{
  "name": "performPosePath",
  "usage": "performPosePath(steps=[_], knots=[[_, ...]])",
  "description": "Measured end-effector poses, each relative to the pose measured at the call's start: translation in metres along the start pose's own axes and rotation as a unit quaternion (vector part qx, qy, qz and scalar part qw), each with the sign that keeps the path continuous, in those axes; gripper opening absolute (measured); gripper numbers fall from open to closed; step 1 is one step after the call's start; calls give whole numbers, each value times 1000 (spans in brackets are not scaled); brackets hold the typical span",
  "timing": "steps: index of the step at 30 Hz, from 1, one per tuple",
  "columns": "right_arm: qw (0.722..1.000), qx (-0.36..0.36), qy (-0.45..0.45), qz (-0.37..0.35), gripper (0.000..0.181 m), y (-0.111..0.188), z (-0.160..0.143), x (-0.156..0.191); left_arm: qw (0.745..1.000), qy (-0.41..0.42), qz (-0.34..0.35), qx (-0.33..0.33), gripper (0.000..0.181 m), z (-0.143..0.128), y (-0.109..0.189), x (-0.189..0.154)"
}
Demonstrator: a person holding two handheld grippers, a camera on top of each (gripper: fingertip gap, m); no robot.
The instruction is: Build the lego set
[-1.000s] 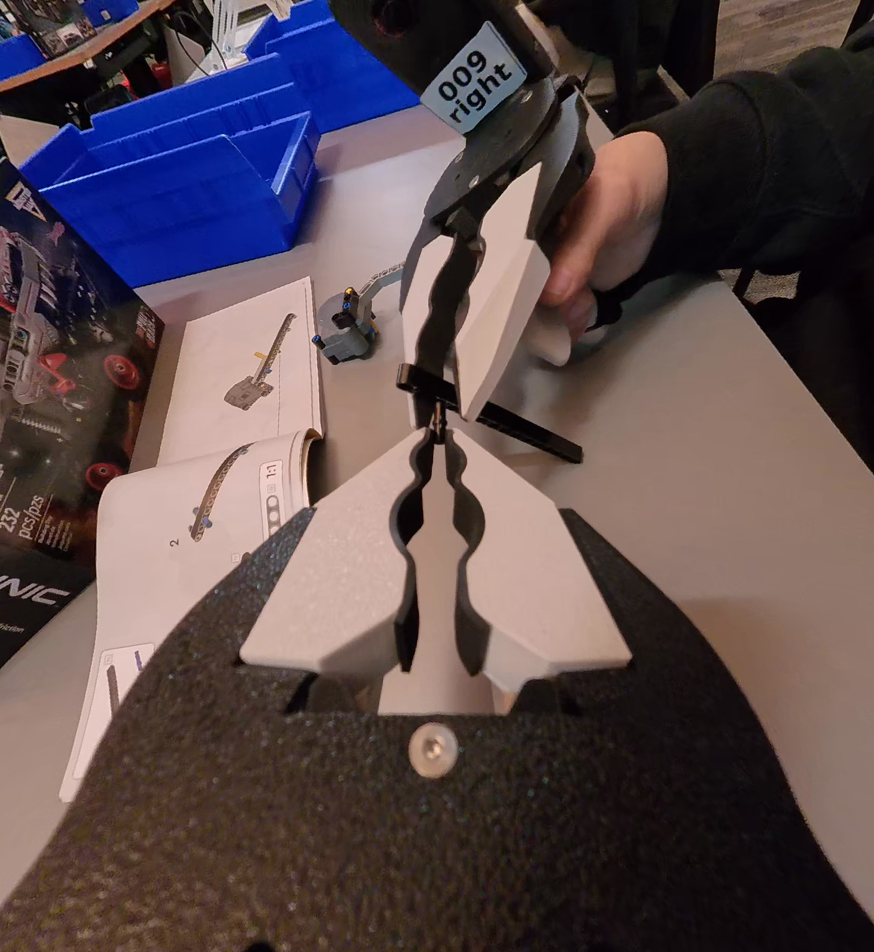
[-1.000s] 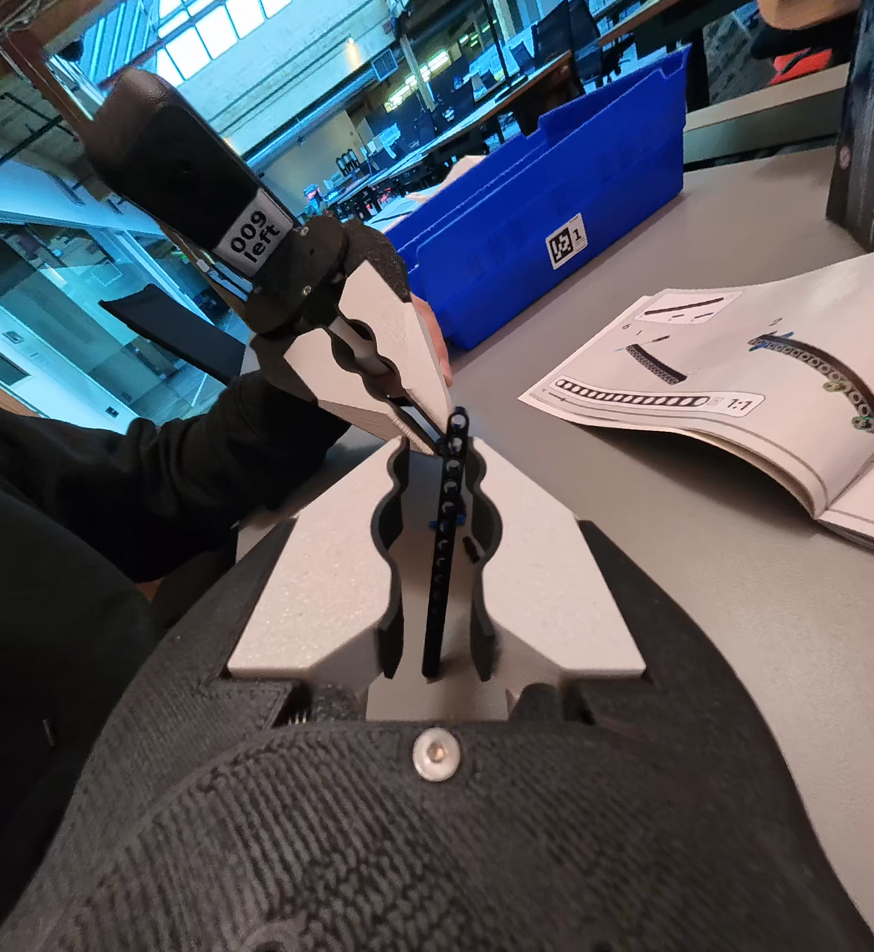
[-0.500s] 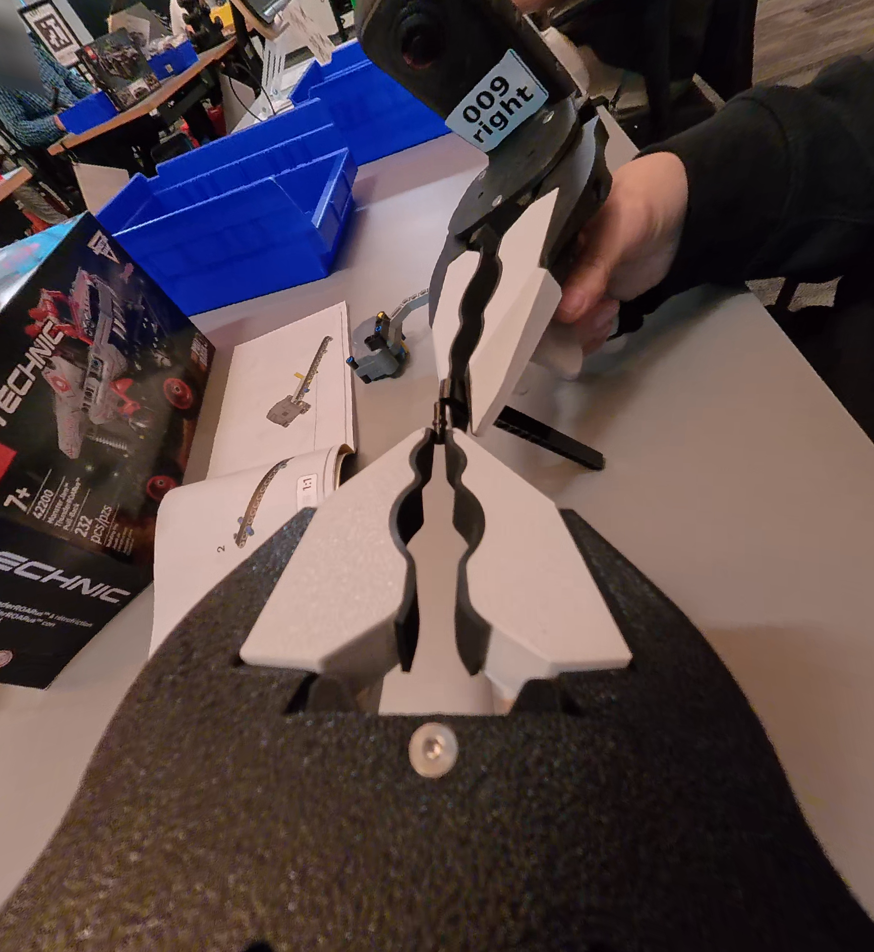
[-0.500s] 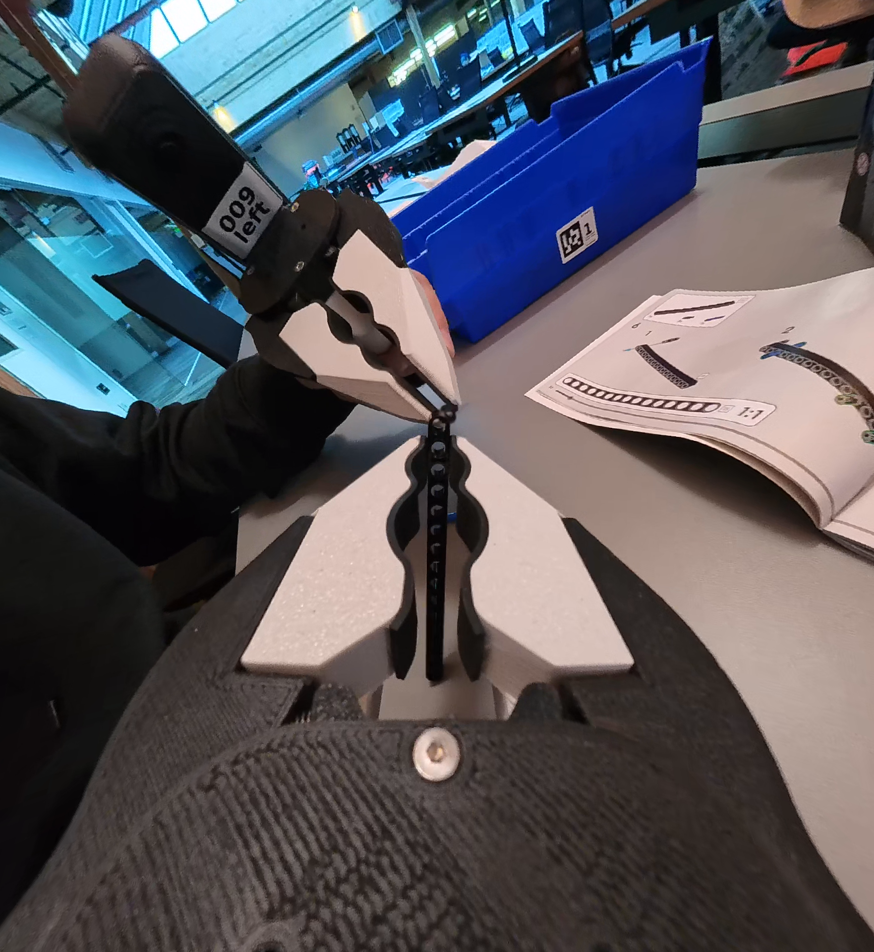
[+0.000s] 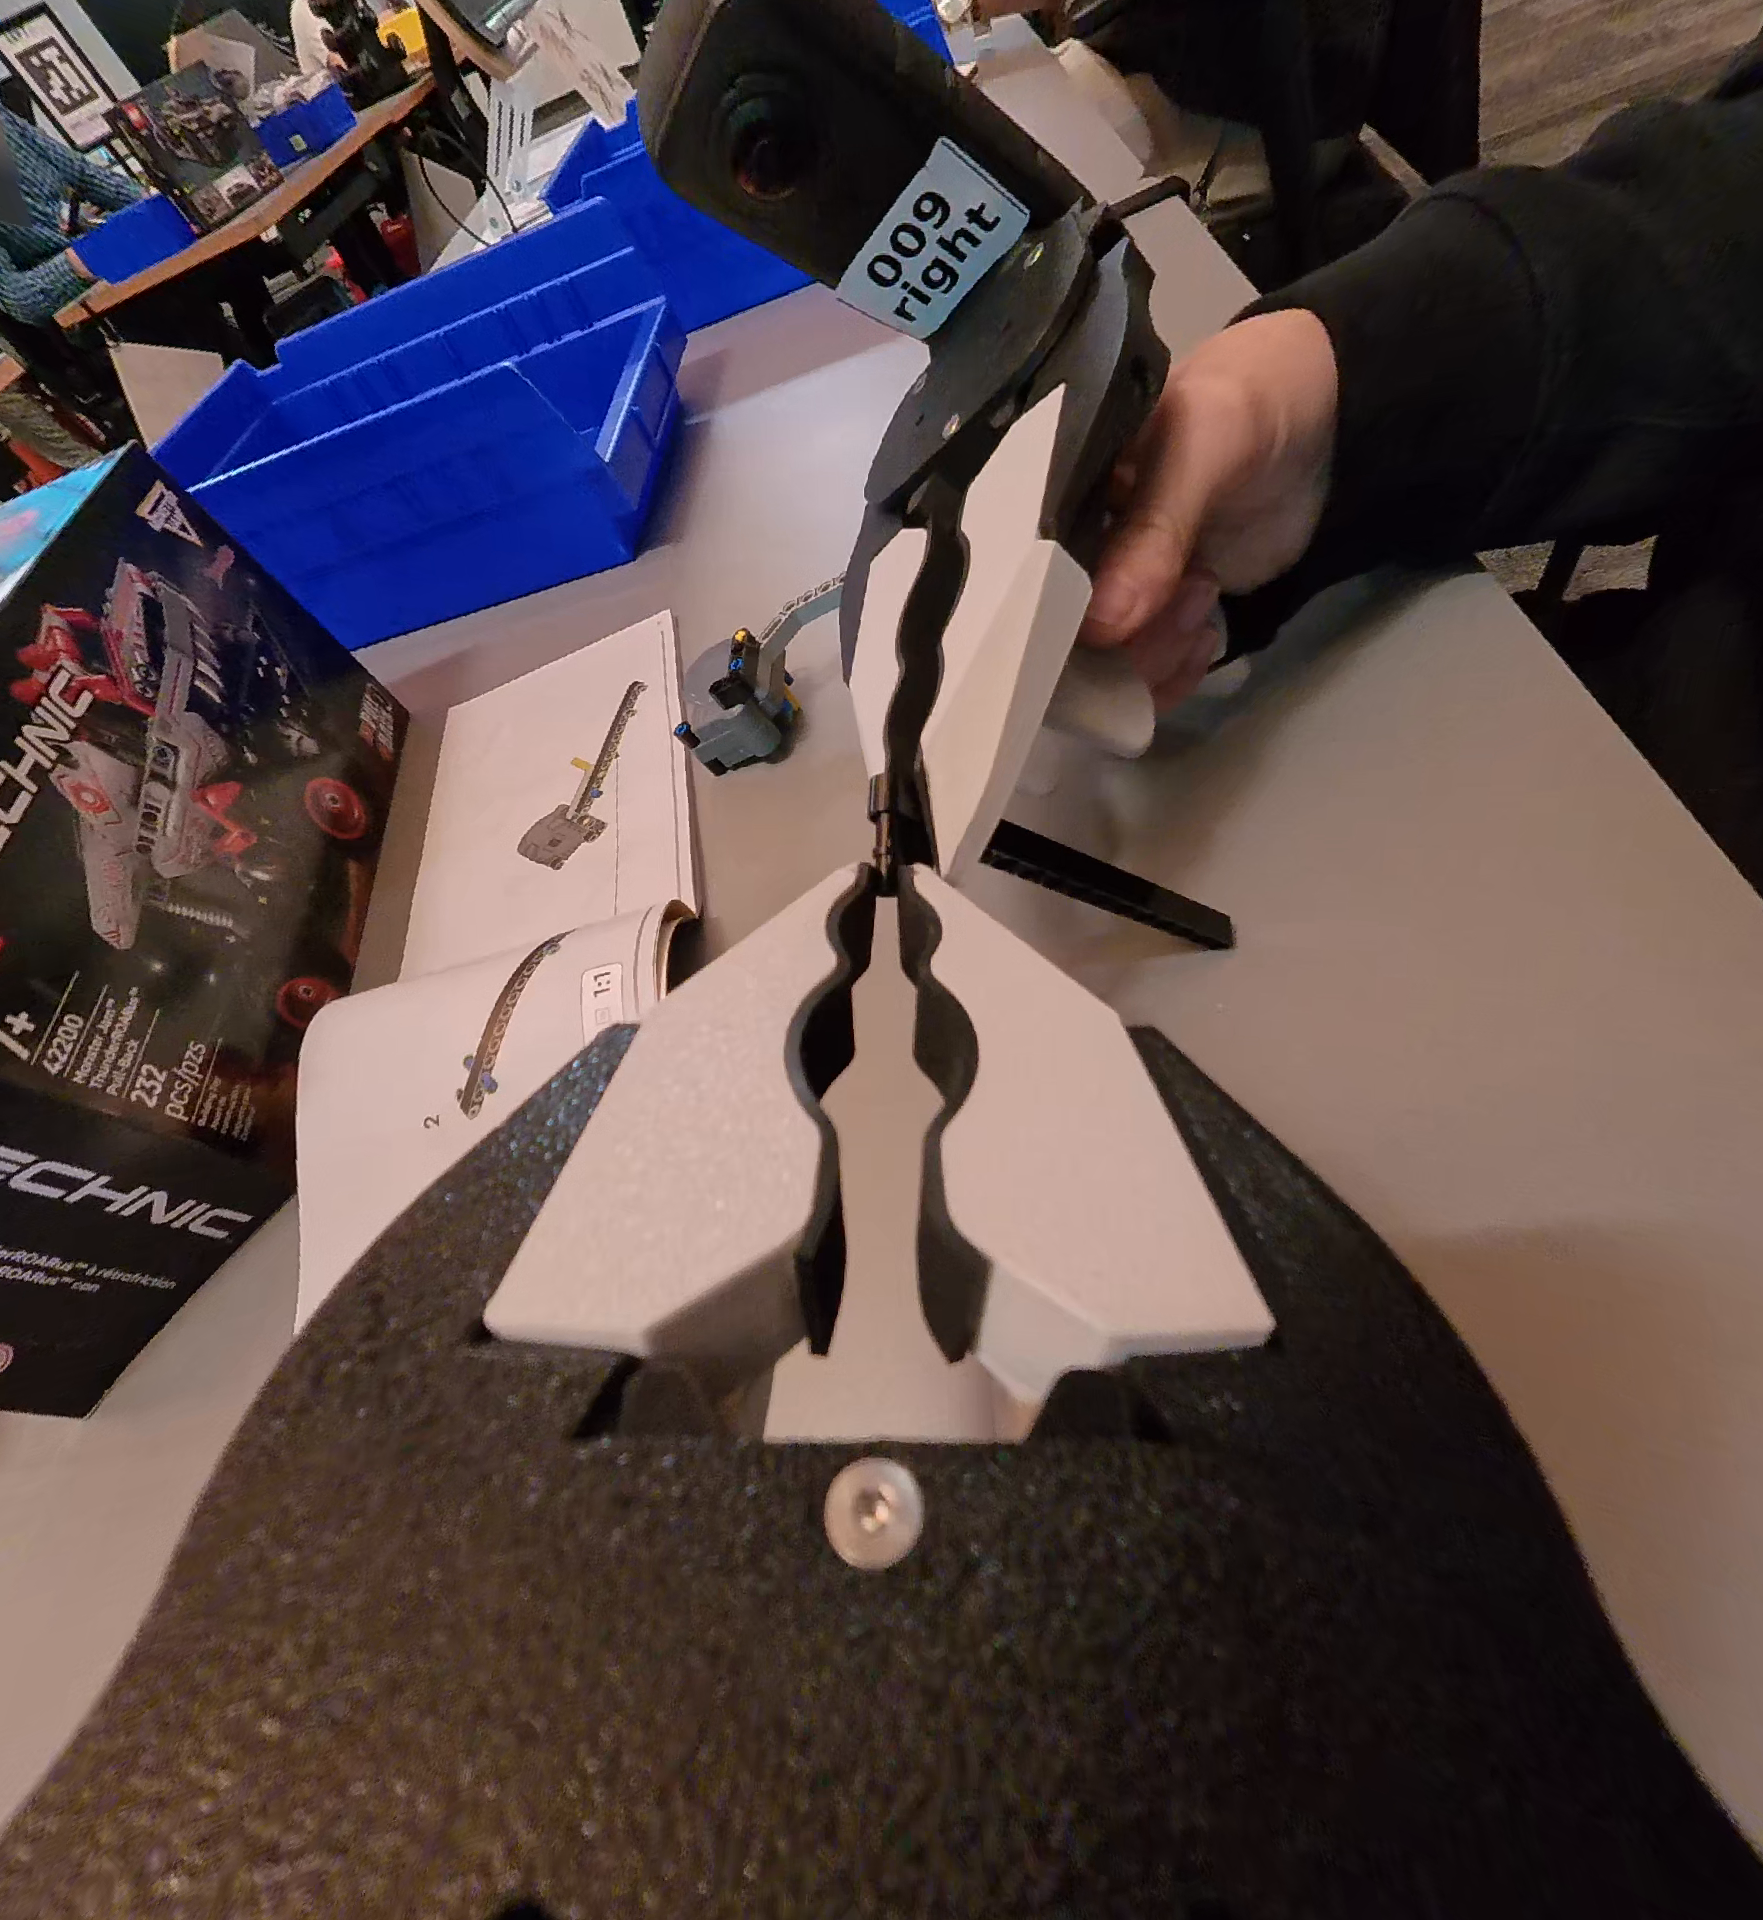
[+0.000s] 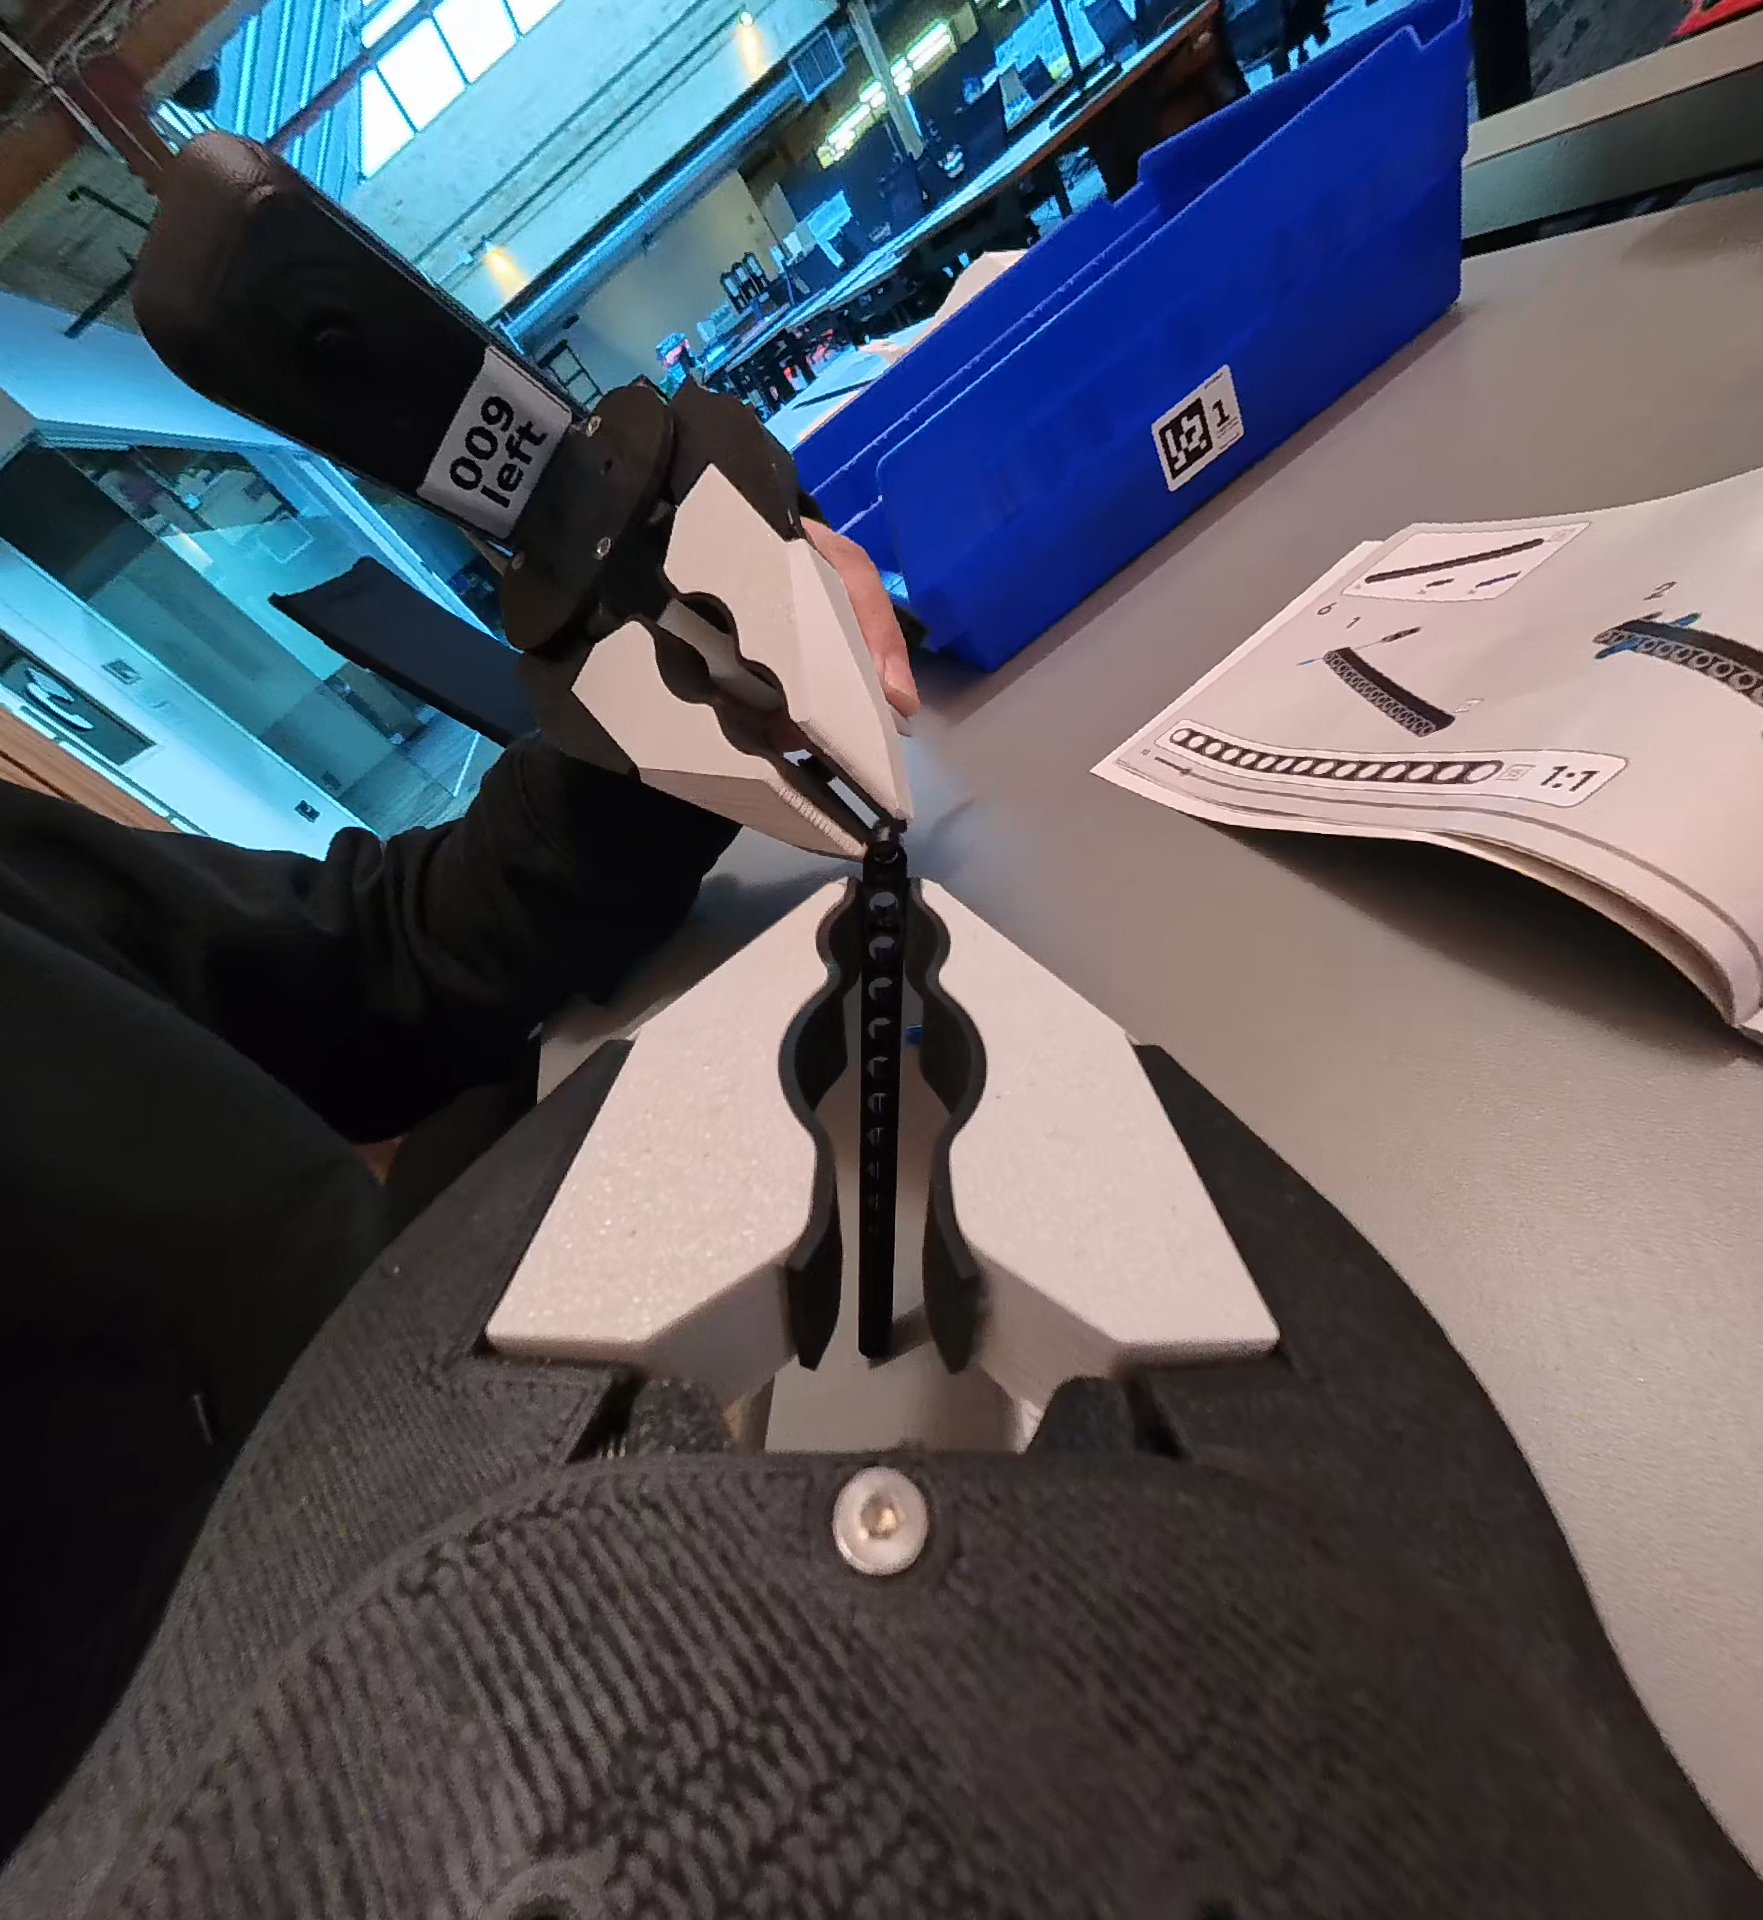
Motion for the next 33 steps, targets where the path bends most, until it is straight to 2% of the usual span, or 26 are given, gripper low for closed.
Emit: performPosePath(steps=[1, 7, 15, 19, 25, 33], knots=[[1000, 2, -5, 3, 5, 0, 0, 0, 1000, 0, -1, 0, 1, 0, 0, 0], [999, 20, -36, 26, 6, 0, -4, 3, 1000, -14, -6, 4, 1, 1, -3, -4], [997, 51, -40, 35, 5, 1, -7, 6, 999, 19, -28, -42, 1, 8, 1, -4], [997, 59, -18, 48, 5, -4, -8, 15, 1000, 1, -25, -13, 1, 2, -2, -6], [997, 35, 64, -5, 6, 1, -2, 8, 999, 21, -31, -11, 1, -4, -1, -3], [998, 20, 60, 1, 8, 1, -1, 6, 999, 28, -34, -11, 1, -5, -1, -3]])
Point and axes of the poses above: each gripper's, where its closed fingertips meet, y back along the fingers, z out of its top, x = y × z across the jaws, the point moved 4 cm from there along y, back along the fingers, and after that the axes turned 2 degrees about -y, right-handed, at the moved point
